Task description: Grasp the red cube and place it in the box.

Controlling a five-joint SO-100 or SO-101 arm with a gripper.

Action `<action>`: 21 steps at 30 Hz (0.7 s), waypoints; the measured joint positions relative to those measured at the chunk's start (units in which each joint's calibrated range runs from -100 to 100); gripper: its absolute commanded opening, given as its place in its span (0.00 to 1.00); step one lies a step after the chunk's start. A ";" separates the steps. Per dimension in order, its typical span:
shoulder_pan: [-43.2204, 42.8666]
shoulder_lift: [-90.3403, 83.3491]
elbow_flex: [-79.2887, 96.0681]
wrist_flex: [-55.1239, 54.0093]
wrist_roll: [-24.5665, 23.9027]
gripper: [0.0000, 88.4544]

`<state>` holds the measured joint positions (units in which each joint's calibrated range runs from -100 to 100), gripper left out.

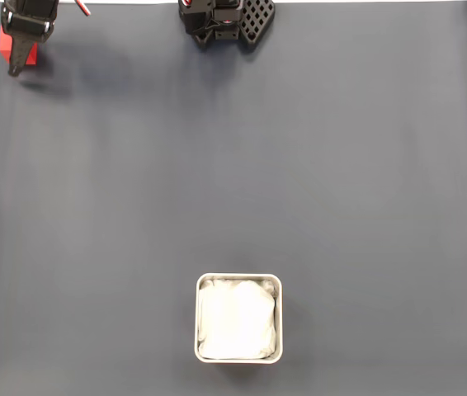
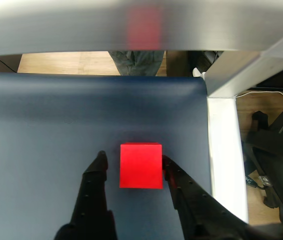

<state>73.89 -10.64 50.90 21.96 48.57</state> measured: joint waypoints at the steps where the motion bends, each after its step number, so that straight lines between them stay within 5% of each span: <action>1: 0.00 0.00 0.00 0.00 0.00 0.21; 21: -0.07 0.00 0.00 0.00 0.68 0.10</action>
<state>73.81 -10.64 50.90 21.96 49.26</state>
